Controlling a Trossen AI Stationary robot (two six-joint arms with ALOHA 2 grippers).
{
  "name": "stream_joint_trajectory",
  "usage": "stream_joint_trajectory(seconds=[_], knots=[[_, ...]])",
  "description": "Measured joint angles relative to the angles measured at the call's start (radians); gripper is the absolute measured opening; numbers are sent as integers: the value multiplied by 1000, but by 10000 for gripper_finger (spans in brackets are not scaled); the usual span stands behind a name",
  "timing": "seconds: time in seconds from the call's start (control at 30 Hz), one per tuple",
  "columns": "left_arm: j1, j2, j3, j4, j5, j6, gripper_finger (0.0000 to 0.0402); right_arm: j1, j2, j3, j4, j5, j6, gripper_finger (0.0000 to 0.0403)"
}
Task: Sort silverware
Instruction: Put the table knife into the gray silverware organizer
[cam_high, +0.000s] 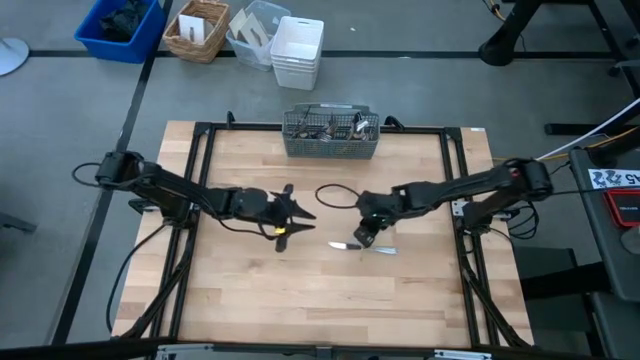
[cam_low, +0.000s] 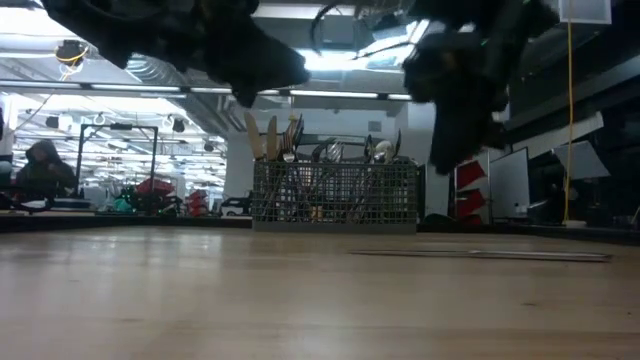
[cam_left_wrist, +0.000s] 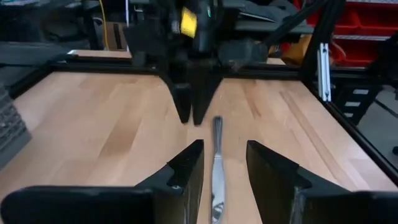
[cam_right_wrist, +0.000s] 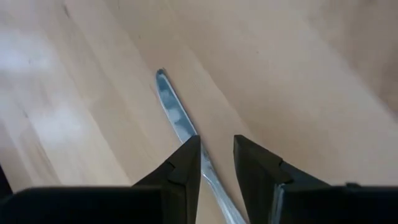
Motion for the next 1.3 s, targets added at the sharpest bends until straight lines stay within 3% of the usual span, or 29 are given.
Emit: stream_joint_trajectory(seconds=[0.17, 0.4, 0.87, 1.07, 1.3], knots=[[1, 136, 70, 87, 0, 15, 114, 0, -89, 0, -81, 12, -91, 98], [2, 369, 280, 82, 29, 58, 114, 0, -142, 0, -176, -34, -202, 98], [19, 725, 804, -344, 112, 112, 114, -1, -245, 0, -450, 4, -232, 98], [24, 809, 897, -438, 112, 108, 114, 0, -274, 0, -486, 3, -231, 98], [24, 870, 904, -443, 112, 99, 114, 0, -286, 0, -501, 4, -230, 98]])
